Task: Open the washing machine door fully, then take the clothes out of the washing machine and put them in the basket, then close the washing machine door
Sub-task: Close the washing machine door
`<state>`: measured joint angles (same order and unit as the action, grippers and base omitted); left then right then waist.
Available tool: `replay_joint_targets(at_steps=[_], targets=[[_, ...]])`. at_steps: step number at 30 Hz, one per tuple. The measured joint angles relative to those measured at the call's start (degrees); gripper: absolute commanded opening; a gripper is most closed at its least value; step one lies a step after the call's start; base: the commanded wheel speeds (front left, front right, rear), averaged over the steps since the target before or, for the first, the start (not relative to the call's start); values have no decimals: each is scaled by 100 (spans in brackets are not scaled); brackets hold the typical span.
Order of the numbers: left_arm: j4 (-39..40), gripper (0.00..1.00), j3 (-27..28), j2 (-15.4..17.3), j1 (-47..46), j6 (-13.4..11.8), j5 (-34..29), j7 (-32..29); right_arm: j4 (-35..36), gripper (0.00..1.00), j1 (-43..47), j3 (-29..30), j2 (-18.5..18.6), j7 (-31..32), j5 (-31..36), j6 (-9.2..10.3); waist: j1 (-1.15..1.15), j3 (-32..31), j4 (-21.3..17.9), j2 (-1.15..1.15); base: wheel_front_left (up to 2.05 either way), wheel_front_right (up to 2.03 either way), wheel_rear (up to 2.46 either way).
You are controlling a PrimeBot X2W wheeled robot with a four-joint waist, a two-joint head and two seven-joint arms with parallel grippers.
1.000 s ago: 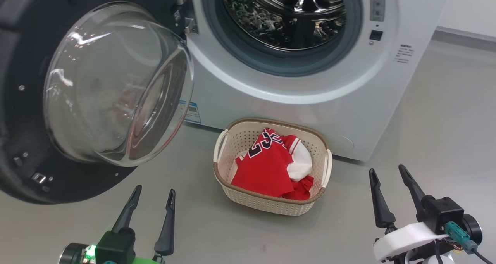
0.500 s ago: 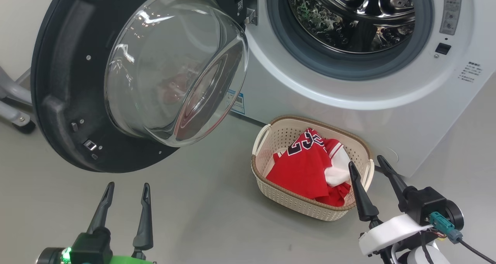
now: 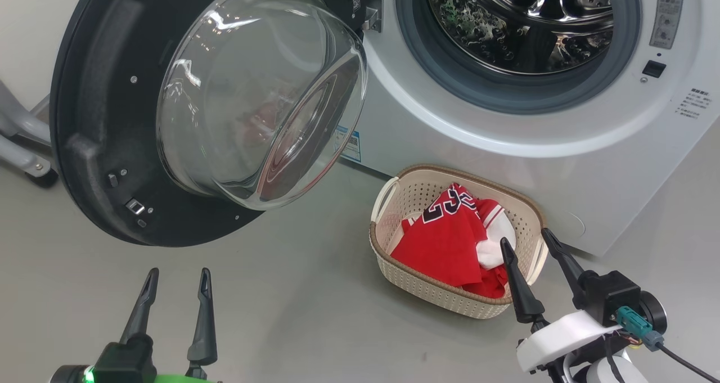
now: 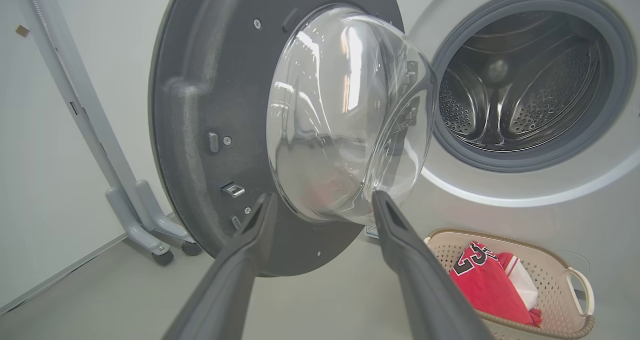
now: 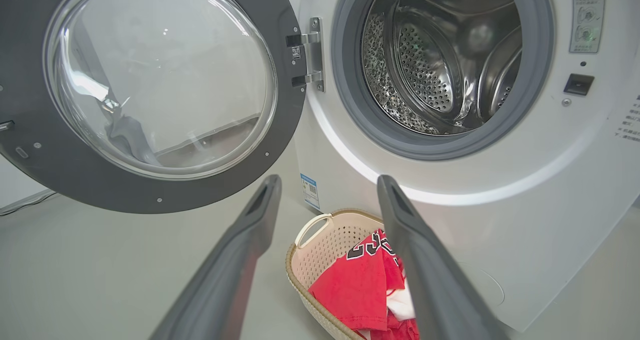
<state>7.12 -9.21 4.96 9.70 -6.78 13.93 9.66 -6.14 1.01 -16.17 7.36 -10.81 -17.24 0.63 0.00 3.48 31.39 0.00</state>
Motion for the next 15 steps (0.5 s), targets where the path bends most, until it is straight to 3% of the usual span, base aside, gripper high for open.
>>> replay_joint_targets(at_steps=[3,4,6,7,8,15], targets=[[10,100,10,-10,6,0,0,0,-24,100,-7,-16,-5,0,0,-1,0,4,0,0,0,0,0],[13,91,12,-10,9,0,0,0,-32,100,-16,-18,-5,0,0,-2,0,5,0,0,0,0,0],[14,42,19,-13,18,0,-1,0,-45,100,-48,-18,-5,0,0,-5,0,7,-1,0,0,0,0],[15,30,20,-16,25,-1,-1,0,-45,100,-58,-18,-5,0,0,-5,0,9,-1,0,0,0,0],[15,0,23,-20,32,0,-3,0,-49,100,-58,-19,-5,0,0,-5,0,11,-1,0,0,0,0],[21,0,30,-44,52,-1,-49,0,-88,100,-59,-19,-5,0,0,-5,0,24,-2,0,0,0,0]])
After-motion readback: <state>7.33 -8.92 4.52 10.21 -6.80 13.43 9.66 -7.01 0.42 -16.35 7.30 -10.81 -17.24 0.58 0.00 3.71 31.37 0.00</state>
